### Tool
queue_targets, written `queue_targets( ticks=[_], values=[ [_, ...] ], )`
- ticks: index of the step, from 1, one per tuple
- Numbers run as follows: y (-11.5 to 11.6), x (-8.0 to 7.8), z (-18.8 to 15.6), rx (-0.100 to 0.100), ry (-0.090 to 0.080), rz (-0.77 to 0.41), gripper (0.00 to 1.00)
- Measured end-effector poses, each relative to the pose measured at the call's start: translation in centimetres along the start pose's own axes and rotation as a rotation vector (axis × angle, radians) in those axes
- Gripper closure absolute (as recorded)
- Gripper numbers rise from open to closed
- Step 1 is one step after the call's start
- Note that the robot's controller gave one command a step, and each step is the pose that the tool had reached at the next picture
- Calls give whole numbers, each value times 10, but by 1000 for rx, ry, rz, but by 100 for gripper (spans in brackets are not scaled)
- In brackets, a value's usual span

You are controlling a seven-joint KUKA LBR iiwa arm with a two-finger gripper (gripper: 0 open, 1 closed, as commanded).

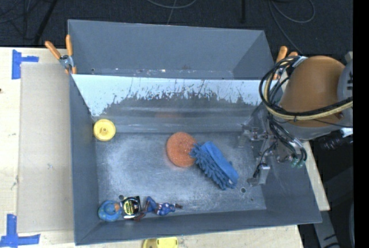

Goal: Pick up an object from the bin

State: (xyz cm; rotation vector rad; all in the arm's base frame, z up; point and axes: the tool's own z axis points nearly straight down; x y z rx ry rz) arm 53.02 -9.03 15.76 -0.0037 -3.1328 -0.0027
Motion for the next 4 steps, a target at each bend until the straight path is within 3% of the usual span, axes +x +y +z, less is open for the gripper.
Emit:
queue_targets(
  ticks=[1, 2, 3, 4],
  values=[
    [0, -2, -4, 1, -8, -2, 0],
    [25, -56, 27, 4, -17, -21, 0],
    [53, -56, 70, 1, -16, 23, 0],
    [61, -32, 83, 0, -6, 74, 0]
  ],
)
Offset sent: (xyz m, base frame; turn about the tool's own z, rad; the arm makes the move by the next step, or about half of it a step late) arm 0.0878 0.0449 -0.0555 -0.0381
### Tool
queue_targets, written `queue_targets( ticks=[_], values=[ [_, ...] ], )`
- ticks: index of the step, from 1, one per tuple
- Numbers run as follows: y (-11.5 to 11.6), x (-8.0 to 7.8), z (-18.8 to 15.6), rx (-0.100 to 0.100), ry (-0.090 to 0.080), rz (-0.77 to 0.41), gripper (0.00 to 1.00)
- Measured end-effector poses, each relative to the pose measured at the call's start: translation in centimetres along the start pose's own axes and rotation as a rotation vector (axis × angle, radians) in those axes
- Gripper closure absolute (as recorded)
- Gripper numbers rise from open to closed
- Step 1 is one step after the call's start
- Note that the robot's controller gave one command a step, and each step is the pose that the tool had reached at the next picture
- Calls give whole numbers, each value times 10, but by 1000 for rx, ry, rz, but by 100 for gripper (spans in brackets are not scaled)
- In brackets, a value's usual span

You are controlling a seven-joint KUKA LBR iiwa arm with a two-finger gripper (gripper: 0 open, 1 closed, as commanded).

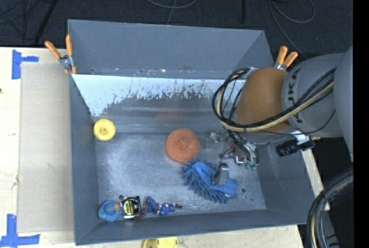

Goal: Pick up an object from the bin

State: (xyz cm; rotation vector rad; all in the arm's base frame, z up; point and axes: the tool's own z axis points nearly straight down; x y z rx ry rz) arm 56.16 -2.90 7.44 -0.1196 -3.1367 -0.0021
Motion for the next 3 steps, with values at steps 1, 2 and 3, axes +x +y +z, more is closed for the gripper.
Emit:
queue_targets(
  ticks=[1, 2, 3],
  values=[
    [5, 18, 4, 2, 1, -57, 100],
    [5, 18, 4, 3, 1, -58, 100],
    [6, 47, -57, 1, -2, -66, 100]
  ],
)
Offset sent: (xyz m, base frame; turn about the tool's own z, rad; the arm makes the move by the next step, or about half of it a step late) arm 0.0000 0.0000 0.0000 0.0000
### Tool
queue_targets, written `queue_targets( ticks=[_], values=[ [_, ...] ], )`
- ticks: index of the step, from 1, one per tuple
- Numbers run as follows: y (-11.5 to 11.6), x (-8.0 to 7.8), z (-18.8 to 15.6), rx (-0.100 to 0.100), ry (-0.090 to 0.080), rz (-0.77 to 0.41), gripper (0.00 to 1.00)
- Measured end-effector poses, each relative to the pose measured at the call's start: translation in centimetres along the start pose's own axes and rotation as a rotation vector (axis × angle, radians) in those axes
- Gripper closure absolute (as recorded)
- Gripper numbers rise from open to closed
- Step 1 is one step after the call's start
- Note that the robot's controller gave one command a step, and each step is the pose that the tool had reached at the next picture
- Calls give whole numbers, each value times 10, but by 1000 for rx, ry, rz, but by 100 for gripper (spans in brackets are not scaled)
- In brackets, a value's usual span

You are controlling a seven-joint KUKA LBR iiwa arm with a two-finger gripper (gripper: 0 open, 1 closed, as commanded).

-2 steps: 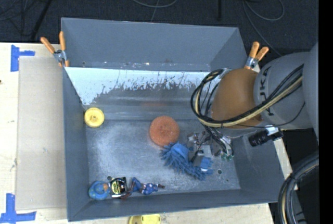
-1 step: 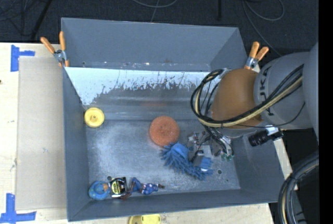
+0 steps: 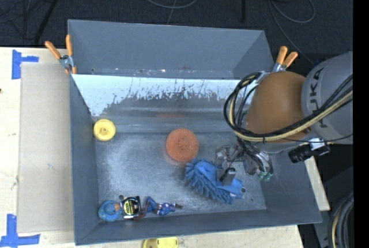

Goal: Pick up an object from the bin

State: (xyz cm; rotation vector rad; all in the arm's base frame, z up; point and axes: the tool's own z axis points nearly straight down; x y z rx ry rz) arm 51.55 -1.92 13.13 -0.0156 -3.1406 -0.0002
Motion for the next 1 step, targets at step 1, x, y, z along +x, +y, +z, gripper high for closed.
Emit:
queue_targets(
  ticks=[1],
  values=[
    [0, 0, 0, 0, 0, -1, 100]
  ],
)
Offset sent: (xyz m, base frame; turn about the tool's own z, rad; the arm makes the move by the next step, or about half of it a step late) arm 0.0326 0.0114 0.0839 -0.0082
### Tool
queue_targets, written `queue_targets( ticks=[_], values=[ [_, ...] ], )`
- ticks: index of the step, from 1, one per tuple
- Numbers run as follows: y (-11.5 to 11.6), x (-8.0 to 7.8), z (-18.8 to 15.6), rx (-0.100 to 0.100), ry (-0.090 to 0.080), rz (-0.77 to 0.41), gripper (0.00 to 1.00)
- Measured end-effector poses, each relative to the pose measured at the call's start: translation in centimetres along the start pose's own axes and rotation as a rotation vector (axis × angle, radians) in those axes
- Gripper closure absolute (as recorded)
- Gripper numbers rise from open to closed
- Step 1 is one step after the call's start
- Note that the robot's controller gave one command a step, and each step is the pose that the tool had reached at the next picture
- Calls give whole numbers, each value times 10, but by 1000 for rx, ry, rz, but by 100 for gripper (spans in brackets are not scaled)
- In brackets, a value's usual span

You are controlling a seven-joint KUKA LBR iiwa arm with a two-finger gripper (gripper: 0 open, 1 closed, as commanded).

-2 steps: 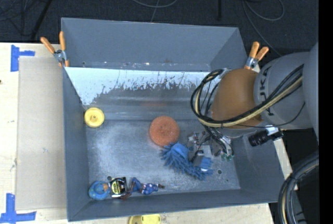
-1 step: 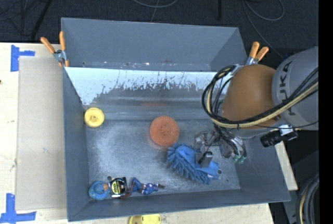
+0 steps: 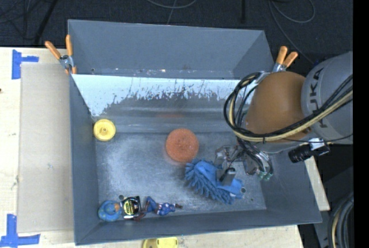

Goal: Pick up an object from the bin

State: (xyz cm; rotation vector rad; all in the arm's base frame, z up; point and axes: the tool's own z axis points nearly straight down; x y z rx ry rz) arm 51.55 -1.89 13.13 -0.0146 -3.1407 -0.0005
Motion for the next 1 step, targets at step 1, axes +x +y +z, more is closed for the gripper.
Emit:
queue_targets(
  ticks=[1],
  values=[
    [12, -33, -83, 0, -2, -11, 100]
  ],
)
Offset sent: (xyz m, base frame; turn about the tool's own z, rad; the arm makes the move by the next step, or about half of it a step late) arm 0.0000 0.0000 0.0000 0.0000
